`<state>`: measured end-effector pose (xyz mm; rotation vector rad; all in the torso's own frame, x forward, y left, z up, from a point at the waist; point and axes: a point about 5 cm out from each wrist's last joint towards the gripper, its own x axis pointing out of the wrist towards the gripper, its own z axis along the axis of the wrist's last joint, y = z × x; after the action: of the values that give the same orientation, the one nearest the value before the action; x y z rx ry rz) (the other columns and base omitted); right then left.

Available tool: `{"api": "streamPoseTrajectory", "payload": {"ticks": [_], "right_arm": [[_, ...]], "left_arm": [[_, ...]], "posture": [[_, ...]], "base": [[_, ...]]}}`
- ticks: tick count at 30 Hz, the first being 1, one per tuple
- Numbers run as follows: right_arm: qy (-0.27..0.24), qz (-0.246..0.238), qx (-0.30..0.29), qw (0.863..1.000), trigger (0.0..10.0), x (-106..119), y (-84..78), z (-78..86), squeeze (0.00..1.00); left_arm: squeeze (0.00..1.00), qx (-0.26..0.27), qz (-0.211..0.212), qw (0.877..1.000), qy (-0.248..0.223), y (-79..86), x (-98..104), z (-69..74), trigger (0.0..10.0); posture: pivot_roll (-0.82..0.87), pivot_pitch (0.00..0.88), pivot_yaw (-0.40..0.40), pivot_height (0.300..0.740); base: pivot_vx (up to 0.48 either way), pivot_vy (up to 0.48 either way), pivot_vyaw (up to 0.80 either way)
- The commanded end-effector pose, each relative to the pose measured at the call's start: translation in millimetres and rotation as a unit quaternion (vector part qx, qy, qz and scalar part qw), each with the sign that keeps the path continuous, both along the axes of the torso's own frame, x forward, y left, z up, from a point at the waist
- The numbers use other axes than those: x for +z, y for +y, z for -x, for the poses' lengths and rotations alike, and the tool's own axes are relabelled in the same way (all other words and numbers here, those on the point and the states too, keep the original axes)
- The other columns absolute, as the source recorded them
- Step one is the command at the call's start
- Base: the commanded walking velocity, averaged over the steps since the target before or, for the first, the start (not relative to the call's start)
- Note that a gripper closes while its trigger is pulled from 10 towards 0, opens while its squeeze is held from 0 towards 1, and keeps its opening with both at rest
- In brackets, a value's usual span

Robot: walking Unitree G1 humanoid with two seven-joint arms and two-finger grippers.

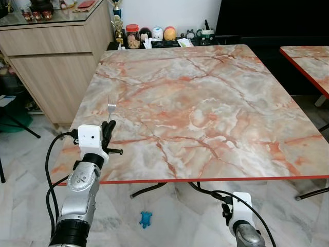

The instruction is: Setting the table

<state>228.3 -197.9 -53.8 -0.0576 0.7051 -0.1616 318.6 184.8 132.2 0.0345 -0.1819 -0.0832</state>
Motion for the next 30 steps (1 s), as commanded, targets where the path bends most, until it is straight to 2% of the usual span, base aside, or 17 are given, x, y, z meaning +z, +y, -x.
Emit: {"api": "streamPoseTrajectory", "payload": {"ticks": [1, 5, 11, 18, 21, 25, 30], "right_arm": [[0.006, -0.008, -0.002, 1.0, 10.0, -1.8, 2.7, 1.5, 0.0], [0.009, -0.011, 0.012, 1.0, 10.0, -2.6, 6.4, 1.9, 0.0], [0.013, -0.015, 0.011, 1.0, 10.0, -6.0, 9.0, 7.1, 0.0], [0.043, -0.02, 0.03, 0.998, 10.0, -14.3, 9.0, 19.9, 0.0], [0.036, -0.014, 0.042, 0.998, 10.0, -14.1, 7.9, 21.2, 0.0], [0.021, -0.021, 0.009, 1.0, 10.0, -14.6, 6.0, 24.6, 0.0], [0.022, -0.008, 0.01, 1.0, 10.0, -14.7, 3.3, 25.9, 0.0]], "left_arm": [[0.0, 0.008, -0.007, 1.0, 0.001, 4.8, 1.2, -3.0, 10.0], [0.0, 0.009, -0.011, 1.0, -0.002, 7.9, 3.1, -5.9, 10.0], [0.0, -0.004, -0.012, 1.0, 0.004, 3.6, 1.9, -6.7, 10.0], [0.0, 0.012, -0.011, 1.0, 0.001, 8.8, -0.2, 2.8, 10.0], [0.0, 0.015, -0.01, 1.0, 0.002, 8.7, -2.7, 6.4, 10.0], [0.0, 0.014, -0.012, 1.0, 0.007, 9.6, -6.1, 10.9, 10.0], [0.0, 0.016, -0.012, 1.0, 0.014, 9.3, -9.8, 12.5, 10.0]], "posture": [[0.07, 0.0, 0.031, 0.74], [0.08, 0.0, 0.044, 0.74], [0.08, 0.0, 0.065, 0.74], [0.14, 0.0, 0.008, 0.74], [0.15, 0.0, -0.003, 0.74], [0.12, 0.0, 0.0, 0.74], [0.1, 0.0, 0.005, 0.74]], "base": [[0.0, 0.0, 0.0], [0.0, 0.0, 0.0], [0.0, 0.0, 0.0], [0.0, 0.0, 0.0], [0.0, 0.0, 0.0], [0.0, 0.0, 0.0], [0.0, 0.0, 0.0]]}}
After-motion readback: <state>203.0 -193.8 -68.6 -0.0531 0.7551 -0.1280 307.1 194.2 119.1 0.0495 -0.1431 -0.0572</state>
